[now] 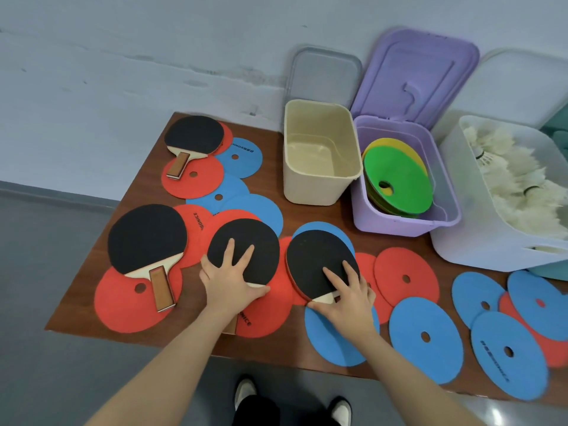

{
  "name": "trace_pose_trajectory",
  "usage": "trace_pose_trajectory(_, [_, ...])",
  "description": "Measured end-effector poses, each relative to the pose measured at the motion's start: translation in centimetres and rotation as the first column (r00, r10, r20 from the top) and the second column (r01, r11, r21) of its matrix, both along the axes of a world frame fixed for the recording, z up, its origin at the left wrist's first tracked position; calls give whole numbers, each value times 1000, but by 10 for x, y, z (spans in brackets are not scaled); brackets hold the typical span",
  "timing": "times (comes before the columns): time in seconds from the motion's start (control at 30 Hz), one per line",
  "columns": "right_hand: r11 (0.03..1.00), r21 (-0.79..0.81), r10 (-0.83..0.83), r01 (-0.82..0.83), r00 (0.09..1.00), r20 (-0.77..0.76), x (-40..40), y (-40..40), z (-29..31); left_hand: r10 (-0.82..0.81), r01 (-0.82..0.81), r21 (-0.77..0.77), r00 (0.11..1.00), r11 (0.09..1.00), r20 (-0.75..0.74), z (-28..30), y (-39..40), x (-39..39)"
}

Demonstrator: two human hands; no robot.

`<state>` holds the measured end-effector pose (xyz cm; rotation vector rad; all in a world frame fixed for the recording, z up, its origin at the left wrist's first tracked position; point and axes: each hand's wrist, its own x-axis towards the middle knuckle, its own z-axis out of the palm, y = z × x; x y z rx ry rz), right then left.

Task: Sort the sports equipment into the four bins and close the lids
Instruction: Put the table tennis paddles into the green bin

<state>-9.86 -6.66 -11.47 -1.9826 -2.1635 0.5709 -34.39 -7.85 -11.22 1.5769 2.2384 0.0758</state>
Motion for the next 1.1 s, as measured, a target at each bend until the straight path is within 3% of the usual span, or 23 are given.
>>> trace_pose_trajectory(0.3, [988, 144, 57, -51, 998, -42, 45, 6, 30, 27, -28, 217, 1000, 976, 8, 48, -10, 28])
trace_pose_trajectory(0.63, [906, 386, 231, -176, 968, -101, 135, 9, 88, 87, -90, 511, 996, 855, 30, 115, -19, 133])
trace_pose_trajectory(0.87, [828, 538, 257, -159, 960, -112, 206, 14, 118, 88, -109, 603, 994, 790, 65, 147, -15, 207])
trace_pose_trajectory(1.1, [759, 648, 157, -55, 982, -101, 273, 49, 147, -1, -35, 631, 998, 775, 56, 176, 44, 279])
